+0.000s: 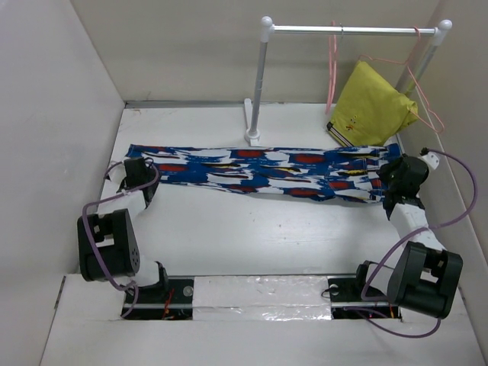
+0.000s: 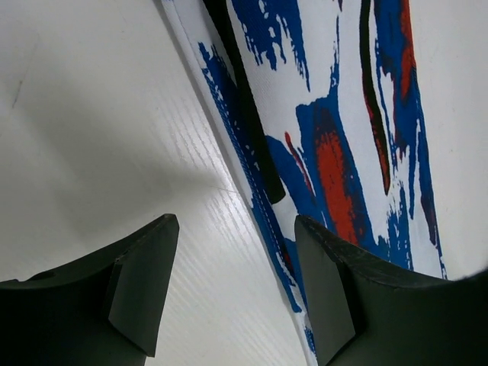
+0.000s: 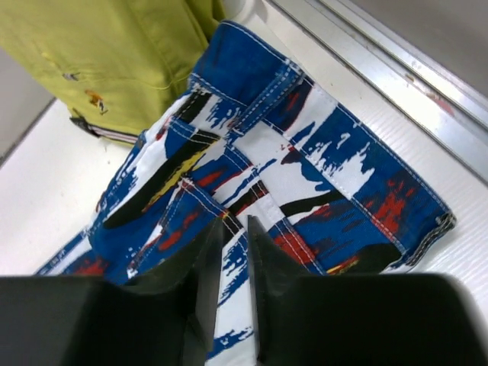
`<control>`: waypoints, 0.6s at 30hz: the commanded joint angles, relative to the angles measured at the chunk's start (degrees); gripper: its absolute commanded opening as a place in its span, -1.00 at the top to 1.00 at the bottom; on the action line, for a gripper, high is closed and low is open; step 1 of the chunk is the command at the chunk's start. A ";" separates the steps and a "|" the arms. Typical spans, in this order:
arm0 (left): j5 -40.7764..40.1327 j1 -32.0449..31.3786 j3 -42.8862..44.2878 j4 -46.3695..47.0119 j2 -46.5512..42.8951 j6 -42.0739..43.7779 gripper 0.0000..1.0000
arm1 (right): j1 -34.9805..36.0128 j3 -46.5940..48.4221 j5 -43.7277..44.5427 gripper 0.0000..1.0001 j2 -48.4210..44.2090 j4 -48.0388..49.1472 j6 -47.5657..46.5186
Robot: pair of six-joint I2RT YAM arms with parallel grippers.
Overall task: Place the trousers on the hanger
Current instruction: Fold the trousers at the center of the board.
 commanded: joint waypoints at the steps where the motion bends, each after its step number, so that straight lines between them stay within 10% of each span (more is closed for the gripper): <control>1: 0.86 0.04 0.89 2.79 2.10 -2.25 -0.21 | -0.04 -1.29 -0.89 0.25 -1.42 3.74 0.73; 5: 0.85 0.04 -0.87 7.17 3.43 -4.62 -0.23 | -2.14 -4.45 -2.27 -0.34 -0.28 3.48 2.58; 18: 3.40 0.04 3.96 9.21 10.37 -7.26 -0.12 | -9.97 -8.69 -11.52 -0.49 9.48 9.28 7.77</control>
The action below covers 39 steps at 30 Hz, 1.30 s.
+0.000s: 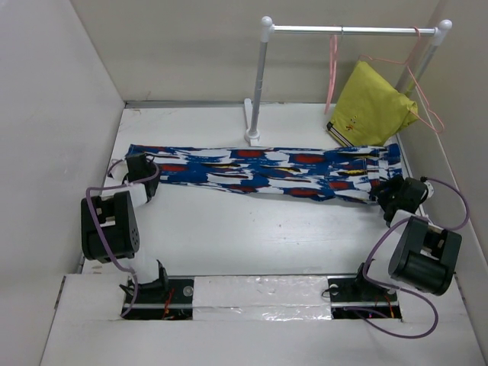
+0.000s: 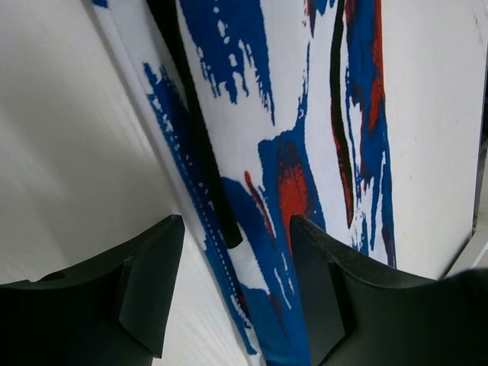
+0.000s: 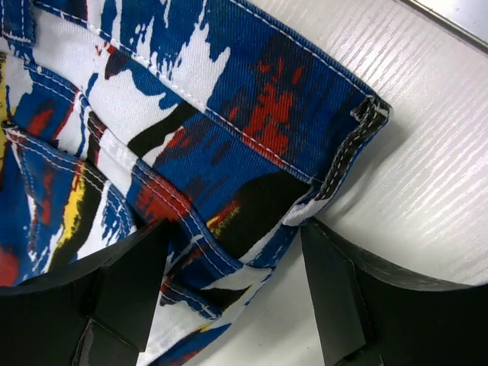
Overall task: Place the trousers on the hanger
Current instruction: Fold the trousers at the center of the board.
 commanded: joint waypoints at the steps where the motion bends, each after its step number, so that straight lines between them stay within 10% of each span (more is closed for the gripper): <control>1: 1.05 0.04 2.43 0.32 2.50 -1.03 -0.09 | -1.23 2.24 -2.03 -0.48 1.28 2.94 1.60; 8: 0.96 0.04 4.72 1.02 5.67 -0.42 0.40 | -1.23 6.55 -4.75 -0.38 6.56 1.71 3.71; 12: 0.69 0.56 6.82 -0.02 6.64 1.08 0.92 | -1.76 6.46 -3.18 0.74 6.22 2.42 3.19; 15: -0.36 1.17 9.37 -3.80 6.38 2.39 1.00 | -1.76 7.17 -1.68 0.95 3.68 -0.04 0.99; 29: -11.69 2.67 4.40 -20.51 -13.21 8.73 1.00 | -10.10 1.82 -1.24 0.95 -22.94 -14.20 -8.67; 32: -13.27 2.67 0.17 -23.41 -20.24 6.18 1.00 | -10.81 -0.12 -2.29 0.69 -26.82 -16.31 -9.39; 33: -13.45 2.67 -1.15 -22.98 -22.26 5.74 1.00 | -10.81 -2.04 -2.90 0.15 -28.75 -15.35 -9.03; 36: -11.26 2.67 -5.47 -20.17 -28.94 5.30 0.14 | -10.81 -1.98 -3.44 -0.85 -27.64 -13.32 -8.50; 39: -7.93 2.67 -5.74 -18.50 -32.46 6.00 -0.23 | -10.81 0.31 -1.69 -1.00 -24.47 -16.92 -9.56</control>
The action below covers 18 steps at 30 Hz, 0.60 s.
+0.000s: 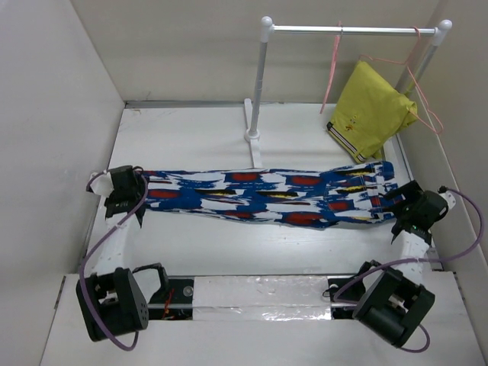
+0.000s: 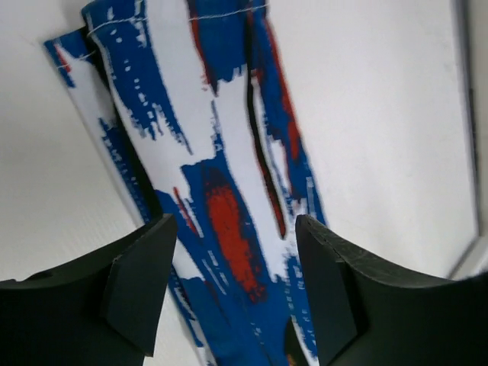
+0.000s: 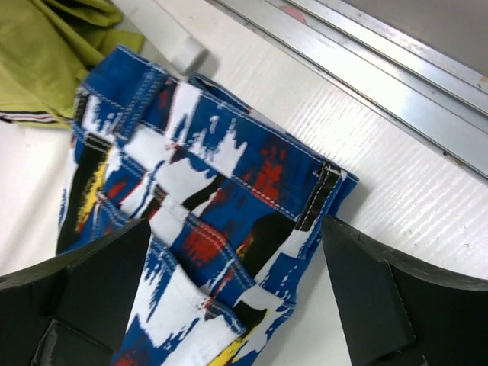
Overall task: Place the trousers on the hanger
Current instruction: Fold the trousers at the center of the board.
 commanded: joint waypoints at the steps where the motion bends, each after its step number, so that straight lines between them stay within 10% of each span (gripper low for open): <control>1: 0.23 -0.54 0.29 4.41 -4.86 0.69 -0.23 | -0.21 2.22 3.15 -1.00 3.49 2.08 -1.12; 7: 6.38 -13.35 2.93 13.55 -10.32 4.03 0.19 | -3.90 -0.95 1.23 -0.89 10.00 4.99 0.38; 18: 1.83 -46.49 -0.93 28.49 3.64 3.24 0.37 | -5.31 -1.23 -5.36 -0.67 15.43 7.98 5.47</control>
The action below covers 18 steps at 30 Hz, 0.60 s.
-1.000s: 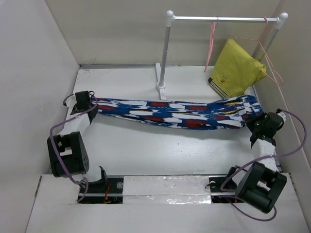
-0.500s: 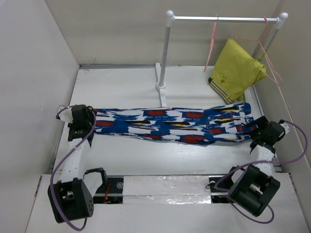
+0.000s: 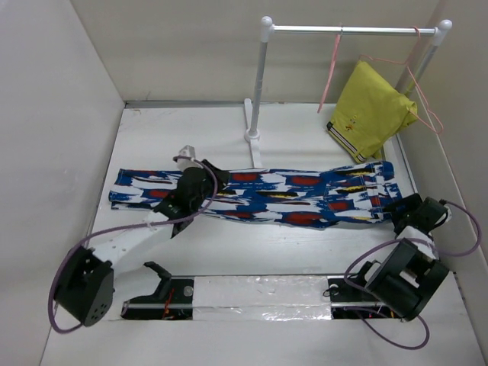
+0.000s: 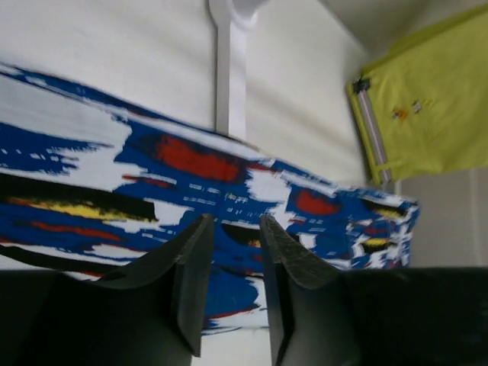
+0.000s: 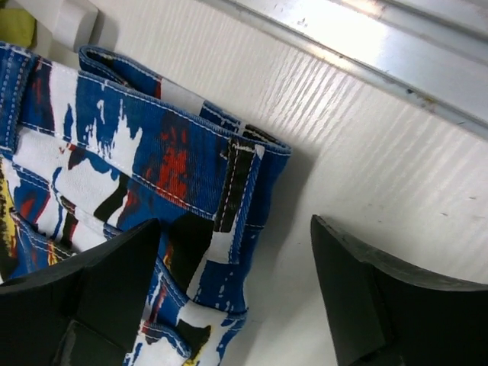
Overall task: Place the trousers on the hanger
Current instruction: Fold the trousers at the center of the board.
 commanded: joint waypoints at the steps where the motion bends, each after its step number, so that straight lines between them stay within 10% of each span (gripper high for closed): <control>1: -3.77 -5.69 -0.87 6.66 5.10 1.08 0.47 | -0.31 1.41 -4.23 -0.59 4.94 5.90 2.15; 8: -15.38 -19.94 0.98 5.96 12.76 4.86 1.00 | -0.83 -0.26 -8.80 0.97 3.58 13.74 1.21; 18: -14.95 -21.97 -1.66 11.93 21.47 4.42 1.00 | 17.42 7.11 -9.17 1.00 -22.73 -3.57 -16.03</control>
